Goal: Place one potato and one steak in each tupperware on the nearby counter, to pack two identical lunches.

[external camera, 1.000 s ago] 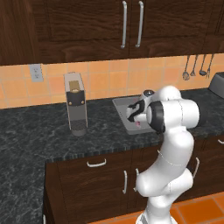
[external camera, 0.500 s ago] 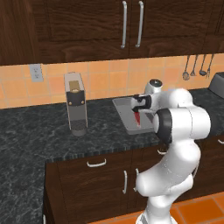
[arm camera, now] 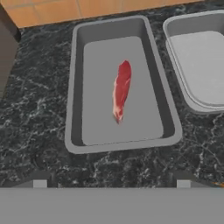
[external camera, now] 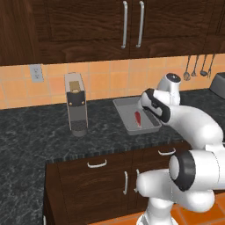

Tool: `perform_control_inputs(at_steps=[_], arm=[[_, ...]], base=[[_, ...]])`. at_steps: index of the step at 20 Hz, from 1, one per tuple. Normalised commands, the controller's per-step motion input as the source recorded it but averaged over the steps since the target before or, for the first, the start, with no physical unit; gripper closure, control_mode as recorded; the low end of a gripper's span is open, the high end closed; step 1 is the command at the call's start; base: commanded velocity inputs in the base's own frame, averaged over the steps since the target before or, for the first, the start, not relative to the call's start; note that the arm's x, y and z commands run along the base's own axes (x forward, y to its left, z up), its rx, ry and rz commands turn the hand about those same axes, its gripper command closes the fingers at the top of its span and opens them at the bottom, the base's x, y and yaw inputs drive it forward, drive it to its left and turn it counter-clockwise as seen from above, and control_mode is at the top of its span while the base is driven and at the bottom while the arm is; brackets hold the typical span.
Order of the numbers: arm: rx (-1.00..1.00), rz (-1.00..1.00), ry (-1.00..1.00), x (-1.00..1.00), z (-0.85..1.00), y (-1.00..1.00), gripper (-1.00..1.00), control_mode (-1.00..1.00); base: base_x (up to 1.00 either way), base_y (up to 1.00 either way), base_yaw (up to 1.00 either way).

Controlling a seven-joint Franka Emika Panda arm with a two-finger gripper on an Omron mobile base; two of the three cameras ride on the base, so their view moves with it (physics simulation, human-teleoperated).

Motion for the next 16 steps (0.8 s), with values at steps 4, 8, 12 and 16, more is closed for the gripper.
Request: perform_control_inputs(at_steps=[4,8,12,16], arm=[[-0.01,-0.06,0.0,-1.0,0.64,0.06,-1.0,-1.0],[-0.05,0.0,0.0,-1.0,0.84,0.04,-1.0,-1.0],[0.09,0.01,0.0,-1.0,0.45,0.2,-1.0,-1.0],[0.02,0.0,-0.02,-0.96,0.25,0.3,-1.0,-1.0]], base=[[0.0,0.0,0.0],[0.0,0.0,0.0],[0.0,0.0,0.0],[0.0,0.0,0.0]])
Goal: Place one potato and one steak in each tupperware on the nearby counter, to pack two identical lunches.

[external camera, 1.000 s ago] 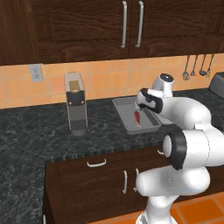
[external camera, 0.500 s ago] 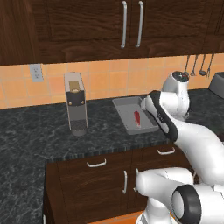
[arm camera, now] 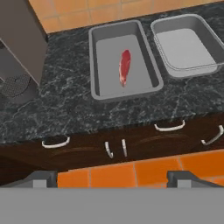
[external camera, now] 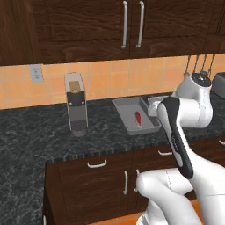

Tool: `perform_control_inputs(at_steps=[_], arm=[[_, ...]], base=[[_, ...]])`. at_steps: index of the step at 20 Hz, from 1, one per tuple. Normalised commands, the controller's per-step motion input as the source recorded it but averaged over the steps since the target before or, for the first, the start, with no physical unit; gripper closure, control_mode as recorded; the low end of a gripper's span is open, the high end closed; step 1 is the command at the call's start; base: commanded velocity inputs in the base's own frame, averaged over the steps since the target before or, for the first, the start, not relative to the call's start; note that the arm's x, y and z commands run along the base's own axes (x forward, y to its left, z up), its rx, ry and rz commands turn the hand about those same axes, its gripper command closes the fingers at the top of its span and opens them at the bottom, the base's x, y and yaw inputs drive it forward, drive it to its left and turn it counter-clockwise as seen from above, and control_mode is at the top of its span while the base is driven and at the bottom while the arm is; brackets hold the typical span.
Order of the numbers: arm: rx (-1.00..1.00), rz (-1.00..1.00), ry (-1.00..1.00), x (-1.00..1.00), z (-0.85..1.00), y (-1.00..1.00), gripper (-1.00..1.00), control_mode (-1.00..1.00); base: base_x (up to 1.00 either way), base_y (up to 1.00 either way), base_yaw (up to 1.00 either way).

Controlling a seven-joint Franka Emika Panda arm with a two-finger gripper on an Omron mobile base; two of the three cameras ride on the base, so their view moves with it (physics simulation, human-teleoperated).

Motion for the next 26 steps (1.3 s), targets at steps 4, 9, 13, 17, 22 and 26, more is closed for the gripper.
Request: perform_control_inputs(at_steps=[4,9,13,17,22,26], arm=[[0.0,0.0,-0.08,-0.96,0.38,0.33,-1.0,-1.0],[0.0,-0.01,-0.03,-0.57,0.61,0.15,-1.0,-1.0],[-0.01,0.0,-0.05,-0.48,0.54,0.03,-1.0,-1.0],[0.0,0.0,-0.01,-0.14,0.1,0.03,-1.0,1.0],[0.0,0.0,0.0,0.0,0.0,0.0,-1.0,1.0],[0.0,0.0,0.0,0.0,0.0,0.0,-1.0,1.0]], base=[[0.0,0.0,0.0],[0.0,0.0,0.0],[0.0,0.0,0.0],[-0.49,0.17,0.0],[-0.21,-0.35,0.01],[-0.01,-0.93,0.0]])
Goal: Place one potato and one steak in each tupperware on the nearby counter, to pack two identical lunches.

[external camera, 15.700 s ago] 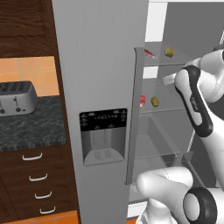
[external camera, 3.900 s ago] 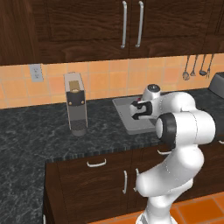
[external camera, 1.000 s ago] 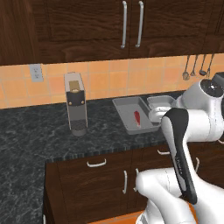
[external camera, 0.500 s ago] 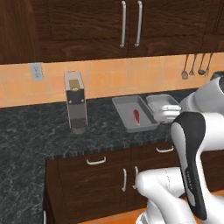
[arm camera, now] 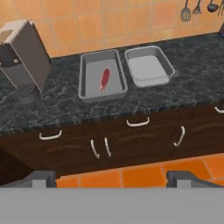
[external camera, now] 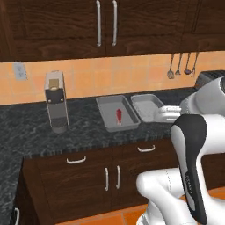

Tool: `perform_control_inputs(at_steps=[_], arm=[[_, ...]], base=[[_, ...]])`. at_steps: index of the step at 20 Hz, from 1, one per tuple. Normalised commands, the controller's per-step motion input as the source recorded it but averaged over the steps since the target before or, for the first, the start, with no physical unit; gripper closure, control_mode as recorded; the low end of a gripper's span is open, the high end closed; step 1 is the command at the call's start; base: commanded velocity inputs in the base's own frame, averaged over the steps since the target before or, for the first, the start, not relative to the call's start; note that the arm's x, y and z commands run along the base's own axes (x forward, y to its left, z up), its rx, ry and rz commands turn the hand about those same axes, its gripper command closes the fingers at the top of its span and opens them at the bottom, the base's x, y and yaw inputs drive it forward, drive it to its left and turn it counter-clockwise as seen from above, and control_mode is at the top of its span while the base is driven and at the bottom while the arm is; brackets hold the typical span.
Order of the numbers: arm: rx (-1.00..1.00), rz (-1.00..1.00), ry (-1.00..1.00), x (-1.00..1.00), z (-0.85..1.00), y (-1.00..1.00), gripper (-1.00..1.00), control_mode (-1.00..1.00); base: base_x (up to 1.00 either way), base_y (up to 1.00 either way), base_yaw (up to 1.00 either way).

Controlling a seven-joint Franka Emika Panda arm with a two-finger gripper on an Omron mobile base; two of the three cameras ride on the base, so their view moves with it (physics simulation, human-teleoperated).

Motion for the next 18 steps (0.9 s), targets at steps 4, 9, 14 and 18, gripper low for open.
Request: perform_control_inputs(at_steps=[4,9,14,18], arm=[[0.0,0.0,0.0,0.0,0.0,0.0,-1.0,1.0],[0.0,0.0,0.0,0.0,0.0,0.0,-1.0,1.0],[0.0,0.0,0.0,0.0,0.0,0.0,-1.0,1.0],[0.0,0.0,0.0,0.0,0.0,0.0,-1.0,1.0]], base=[[-0.04,-1.0,0.0],[-0.06,-1.0,0.0],[-0.01,-1.0,0.0],[0.0,-1.0,0.0]])
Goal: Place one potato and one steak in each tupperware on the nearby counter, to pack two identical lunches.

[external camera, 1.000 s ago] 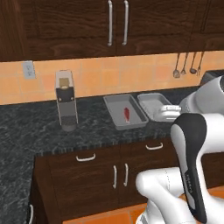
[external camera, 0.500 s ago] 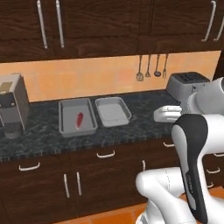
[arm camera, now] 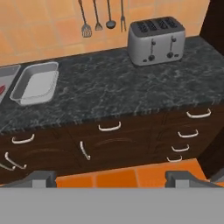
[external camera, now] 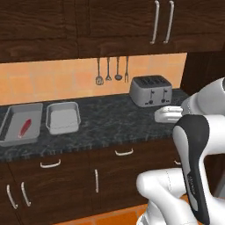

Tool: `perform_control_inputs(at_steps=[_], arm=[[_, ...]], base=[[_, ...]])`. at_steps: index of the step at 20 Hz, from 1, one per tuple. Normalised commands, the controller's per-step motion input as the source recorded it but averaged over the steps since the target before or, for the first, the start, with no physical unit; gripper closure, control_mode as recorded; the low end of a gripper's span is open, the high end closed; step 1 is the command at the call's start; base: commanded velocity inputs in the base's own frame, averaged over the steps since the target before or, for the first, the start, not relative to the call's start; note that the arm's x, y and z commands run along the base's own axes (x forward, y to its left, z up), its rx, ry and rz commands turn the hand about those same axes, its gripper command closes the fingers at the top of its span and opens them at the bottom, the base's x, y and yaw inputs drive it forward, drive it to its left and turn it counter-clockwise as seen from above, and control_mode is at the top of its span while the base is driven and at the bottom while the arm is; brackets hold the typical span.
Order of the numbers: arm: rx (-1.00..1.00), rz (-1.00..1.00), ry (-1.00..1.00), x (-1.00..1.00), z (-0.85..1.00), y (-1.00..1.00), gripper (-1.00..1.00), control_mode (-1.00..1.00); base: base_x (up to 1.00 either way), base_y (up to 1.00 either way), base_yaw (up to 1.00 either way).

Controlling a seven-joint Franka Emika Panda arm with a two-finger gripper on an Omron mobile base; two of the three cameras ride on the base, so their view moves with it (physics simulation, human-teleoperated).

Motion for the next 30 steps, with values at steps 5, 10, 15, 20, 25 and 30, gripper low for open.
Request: perform_control_inputs(at_steps=[5,10,15,20,25,30], arm=[[0.0,0.0,0.0,0.0,0.0,0.0,-1.0,1.0],[0.0,0.0,0.0,0.0,0.0,0.0,-1.0,1.0],[0.0,0.0,0.0,0.0,0.0,0.0,-1.0,1.0],[0.0,0.0,0.0,0.0,0.0,0.0,-1.0,1.0],[0.0,0.0,0.0,0.0,0.0,0.0,-1.0,1.0],[0.0,0.0,0.0,0.0,0.0,0.0,-1.0,1.0]], base=[[0.0,-1.0,0.0],[0.0,-1.0,0.0],[0.0,-1.0,0.0],[0.0,-1.0,0.12],[0.0,-0.99,0.12],[0.09,-0.66,0.03]])
